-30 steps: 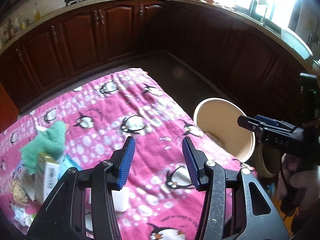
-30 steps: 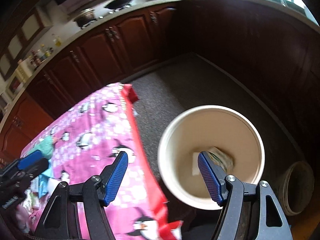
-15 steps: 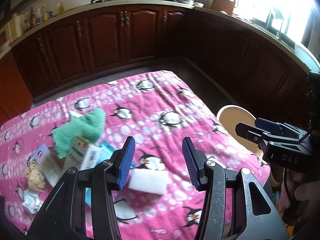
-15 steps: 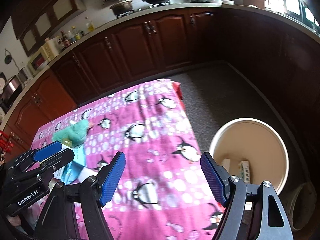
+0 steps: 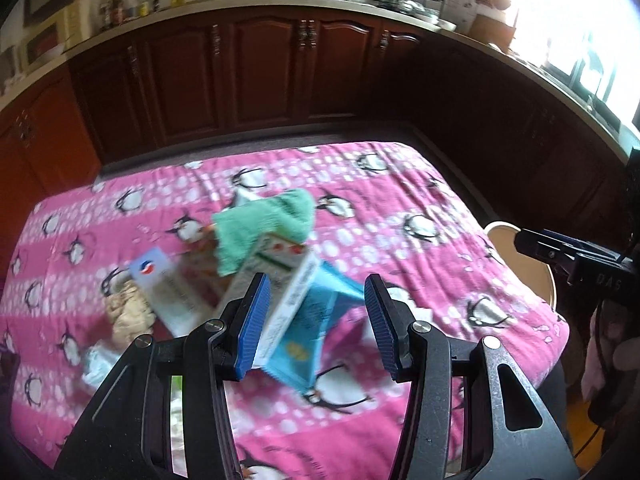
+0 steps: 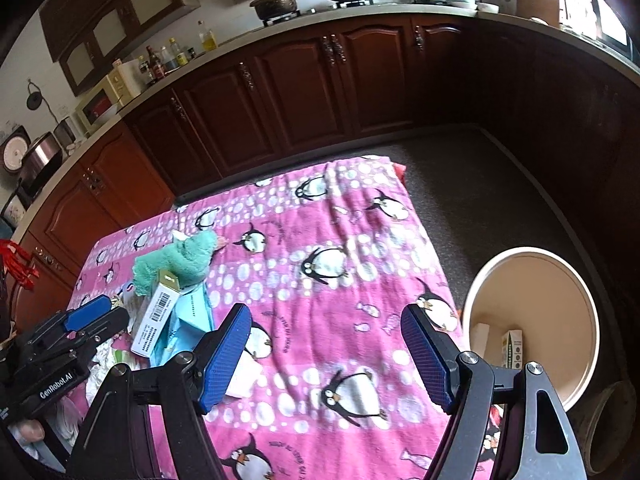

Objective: Collect trash

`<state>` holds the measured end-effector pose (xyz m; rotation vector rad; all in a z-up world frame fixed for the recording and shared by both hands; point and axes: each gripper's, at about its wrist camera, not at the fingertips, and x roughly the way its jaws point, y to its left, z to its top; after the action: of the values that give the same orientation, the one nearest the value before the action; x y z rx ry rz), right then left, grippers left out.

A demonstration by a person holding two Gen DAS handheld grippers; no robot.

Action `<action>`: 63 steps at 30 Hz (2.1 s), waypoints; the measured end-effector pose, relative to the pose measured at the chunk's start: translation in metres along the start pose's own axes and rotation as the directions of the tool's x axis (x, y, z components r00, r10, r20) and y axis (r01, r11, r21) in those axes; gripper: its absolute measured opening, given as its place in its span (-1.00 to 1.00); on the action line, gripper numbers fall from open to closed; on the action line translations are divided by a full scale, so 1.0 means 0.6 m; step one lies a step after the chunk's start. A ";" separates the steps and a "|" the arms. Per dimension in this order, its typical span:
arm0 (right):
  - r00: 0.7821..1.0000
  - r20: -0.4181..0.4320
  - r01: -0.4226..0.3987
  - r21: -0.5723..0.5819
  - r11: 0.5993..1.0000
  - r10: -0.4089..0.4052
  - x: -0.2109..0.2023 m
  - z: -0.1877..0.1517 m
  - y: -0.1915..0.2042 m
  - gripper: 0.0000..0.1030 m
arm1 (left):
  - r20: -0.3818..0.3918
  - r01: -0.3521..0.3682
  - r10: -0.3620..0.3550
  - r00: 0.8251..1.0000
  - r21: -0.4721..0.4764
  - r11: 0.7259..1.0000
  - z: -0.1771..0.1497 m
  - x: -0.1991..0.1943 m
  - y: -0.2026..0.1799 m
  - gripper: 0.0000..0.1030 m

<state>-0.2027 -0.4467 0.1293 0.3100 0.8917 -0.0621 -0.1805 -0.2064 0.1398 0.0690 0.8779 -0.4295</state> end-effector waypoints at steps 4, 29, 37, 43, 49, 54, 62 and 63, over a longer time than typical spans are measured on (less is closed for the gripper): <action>1.000 -0.007 -0.007 -0.016 1.000 0.007 0.004 0.001 0.013 0.46 | -0.002 -0.012 0.012 1.000 -0.037 0.999 -0.008 -0.012 0.043 -0.08; 0.972 -0.208 -0.151 -0.218 0.964 0.105 0.120 -0.057 0.149 0.46 | -0.098 0.080 -0.093 0.991 -0.135 0.988 -0.042 -0.004 0.181 0.26; 0.957 -0.273 -0.177 -0.298 0.938 0.093 0.151 -0.072 0.145 0.46 | -0.190 0.156 -0.156 0.969 -0.014 0.988 -0.013 0.082 0.108 0.26; 0.952 -0.293 -0.185 -0.328 0.926 0.087 0.172 -0.077 0.154 0.46 | -0.209 0.125 -0.111 0.972 0.057 0.990 0.006 0.115 0.088 0.26; 0.948 -0.302 -0.191 -0.310 0.931 0.094 0.179 -0.079 0.153 0.13 | -0.244 0.121 -0.094 0.965 0.098 0.988 0.007 0.142 0.073 0.25; 0.948 -0.292 -0.203 -0.261 0.944 0.123 0.172 -0.085 0.139 -0.13 | -0.221 0.133 -0.111 0.969 0.087 0.987 0.004 0.134 0.074 0.12; 0.954 -0.253 -0.220 -0.227 0.949 0.161 0.135 -0.080 0.138 -0.17 | -0.178 0.110 -0.097 0.979 0.062 0.992 -0.002 0.094 0.081 0.00; 0.955 -0.249 -0.219 -0.226 0.949 0.161 0.132 -0.080 0.137 -0.17 | -0.172 0.101 -0.088 0.981 0.064 0.993 -0.001 0.090 0.080 0.00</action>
<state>-0.1740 -0.3483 0.0596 0.1658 1.0810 0.2715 -0.1319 -0.1803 0.0928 0.1323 1.0350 -0.5506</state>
